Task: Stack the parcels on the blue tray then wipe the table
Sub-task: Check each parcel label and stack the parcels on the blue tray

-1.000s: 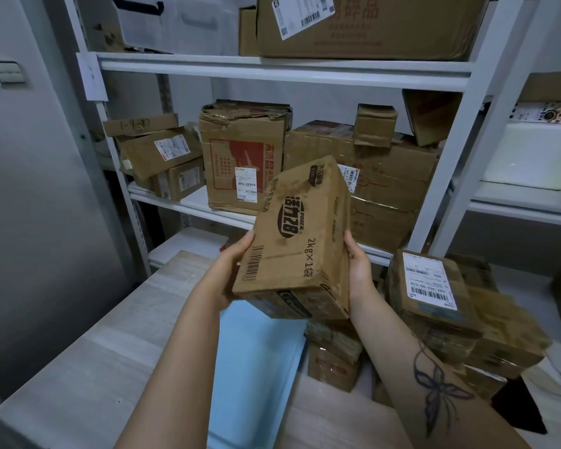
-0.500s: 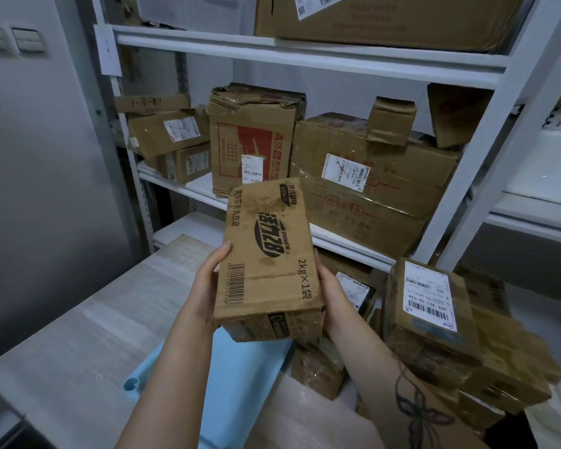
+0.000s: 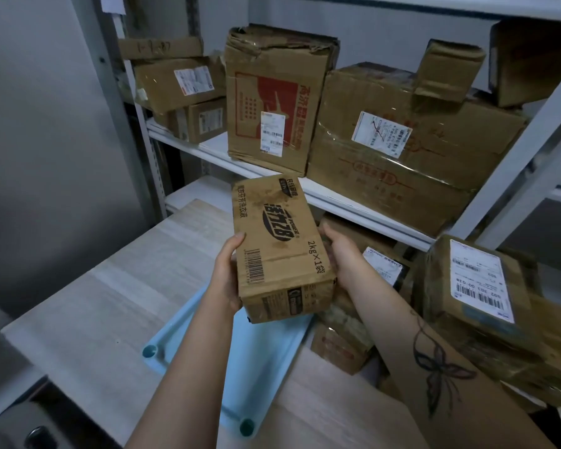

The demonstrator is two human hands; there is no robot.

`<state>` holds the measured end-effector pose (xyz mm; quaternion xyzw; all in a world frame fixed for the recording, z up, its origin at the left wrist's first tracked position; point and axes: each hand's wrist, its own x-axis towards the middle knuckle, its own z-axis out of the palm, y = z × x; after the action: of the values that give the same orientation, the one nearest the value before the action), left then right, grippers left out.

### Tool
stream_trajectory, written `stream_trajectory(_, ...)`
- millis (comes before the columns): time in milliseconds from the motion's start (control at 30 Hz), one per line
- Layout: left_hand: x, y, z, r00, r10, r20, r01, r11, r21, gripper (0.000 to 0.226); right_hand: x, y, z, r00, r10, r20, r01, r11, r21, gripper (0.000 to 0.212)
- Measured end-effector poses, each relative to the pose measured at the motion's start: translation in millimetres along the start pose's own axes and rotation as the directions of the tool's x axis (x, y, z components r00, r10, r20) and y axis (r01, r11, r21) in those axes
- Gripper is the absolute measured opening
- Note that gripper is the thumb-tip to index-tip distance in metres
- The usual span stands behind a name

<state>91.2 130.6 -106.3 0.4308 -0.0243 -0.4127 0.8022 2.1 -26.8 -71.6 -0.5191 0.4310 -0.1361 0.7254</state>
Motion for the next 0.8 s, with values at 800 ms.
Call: stream_trajectory(800,106.2,-11.2,-36.8,0.983,-0.175,-0.049,0.156,0.952,-0.265,0.047,60.2,-2.8,35.2,0.989,0.147,-0.011,-0.141,0.921,-0.364,0.047)
